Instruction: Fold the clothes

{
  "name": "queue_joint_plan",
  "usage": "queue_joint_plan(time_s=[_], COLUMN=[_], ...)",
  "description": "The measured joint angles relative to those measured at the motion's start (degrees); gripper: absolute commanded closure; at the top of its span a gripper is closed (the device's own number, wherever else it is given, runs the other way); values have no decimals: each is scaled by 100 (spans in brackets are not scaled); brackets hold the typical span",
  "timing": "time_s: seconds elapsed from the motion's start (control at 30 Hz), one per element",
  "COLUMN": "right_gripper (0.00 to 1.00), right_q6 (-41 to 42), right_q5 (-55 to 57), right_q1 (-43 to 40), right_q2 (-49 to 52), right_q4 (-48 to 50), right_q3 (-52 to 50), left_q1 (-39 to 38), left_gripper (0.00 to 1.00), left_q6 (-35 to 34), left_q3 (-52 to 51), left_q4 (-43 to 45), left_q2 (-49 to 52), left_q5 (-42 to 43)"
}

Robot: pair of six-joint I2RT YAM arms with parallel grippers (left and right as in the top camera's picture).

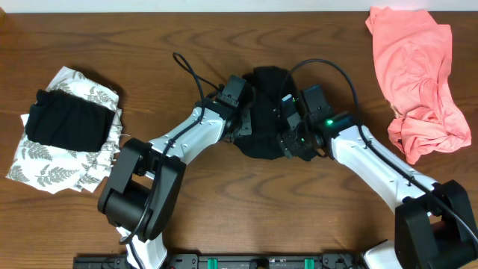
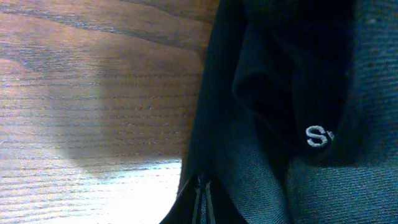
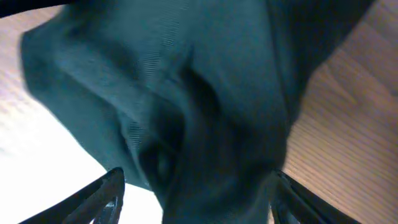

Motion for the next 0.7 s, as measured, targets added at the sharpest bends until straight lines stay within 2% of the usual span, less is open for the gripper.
queue_joint_plan(time_s=[0.23, 0.37, 0.43, 0.7], right_gripper=[47, 87, 98, 99], right_q6=[168, 229, 319, 433], right_q5=[369, 498, 621, 1676], right_q1=[48, 190, 264, 243], right_q2=[439, 719, 726, 358], right_q4=[107, 219, 238, -190], right_q3=[0, 0, 0, -2], left_q1=[0, 0, 0, 0], left_gripper=[95, 94, 94, 94], left_q6=[0, 0, 0, 0], left_q3=[0, 0, 0, 0], left_q4=[2, 2, 2, -2], left_q2=[0, 0, 0, 0], left_q5=[2, 2, 4, 4])
